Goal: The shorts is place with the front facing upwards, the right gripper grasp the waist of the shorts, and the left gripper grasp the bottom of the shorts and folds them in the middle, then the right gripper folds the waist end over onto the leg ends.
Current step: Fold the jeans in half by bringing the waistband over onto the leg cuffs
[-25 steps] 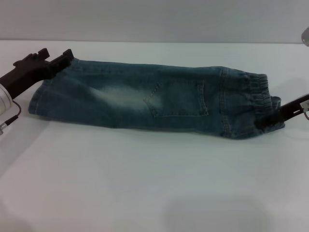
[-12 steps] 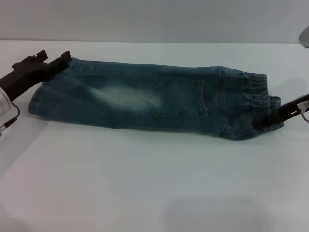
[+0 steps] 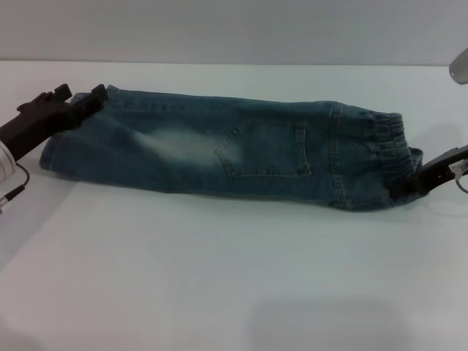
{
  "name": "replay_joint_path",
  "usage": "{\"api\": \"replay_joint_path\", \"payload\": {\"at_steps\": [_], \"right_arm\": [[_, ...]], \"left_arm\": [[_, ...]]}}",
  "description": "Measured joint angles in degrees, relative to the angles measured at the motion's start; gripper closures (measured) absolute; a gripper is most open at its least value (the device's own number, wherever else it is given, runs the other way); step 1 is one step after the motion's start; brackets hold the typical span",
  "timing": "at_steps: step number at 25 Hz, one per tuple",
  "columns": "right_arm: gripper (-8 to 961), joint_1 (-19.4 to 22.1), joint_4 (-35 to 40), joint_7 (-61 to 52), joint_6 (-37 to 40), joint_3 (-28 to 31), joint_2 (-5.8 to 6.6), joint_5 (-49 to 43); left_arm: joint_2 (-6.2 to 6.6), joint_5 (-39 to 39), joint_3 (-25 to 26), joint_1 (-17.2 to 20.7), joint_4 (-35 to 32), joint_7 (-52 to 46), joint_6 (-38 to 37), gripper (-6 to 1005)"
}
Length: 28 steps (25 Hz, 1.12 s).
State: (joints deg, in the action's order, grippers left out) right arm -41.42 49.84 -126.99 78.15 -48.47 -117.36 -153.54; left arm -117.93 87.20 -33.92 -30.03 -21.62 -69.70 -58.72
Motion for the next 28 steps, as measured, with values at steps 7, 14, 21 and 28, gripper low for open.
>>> {"api": "replay_joint_path", "payload": {"at_steps": [7, 14, 21, 28], "right_arm": [[723, 0.6, 0.6, 0.0, 0.0, 0.0, -0.07, 0.0], [893, 2.2, 4.9, 0.8, 3.1, 0.4, -0.25, 2.4], [922, 5.2, 20.0, -0.3, 15.9, 1.3, -0.71, 6.6], [922, 5.5, 31.1, -2.7, 25.9, 1.9, -0.83, 7.3]], "left_arm": [[0.00, 0.0, 0.0, 0.2, 0.0, 0.0, -0.6, 177], [-0.08, -0.1, -0.2, 0.3, 0.0, 0.1, -1.5, 177], [-0.16, -0.1, -0.6, -0.8, 1.9, 2.3, -3.1, 177], [-0.43, -0.1, -2.6, -4.0, 6.0, 6.2, -3.6, 177]]}}
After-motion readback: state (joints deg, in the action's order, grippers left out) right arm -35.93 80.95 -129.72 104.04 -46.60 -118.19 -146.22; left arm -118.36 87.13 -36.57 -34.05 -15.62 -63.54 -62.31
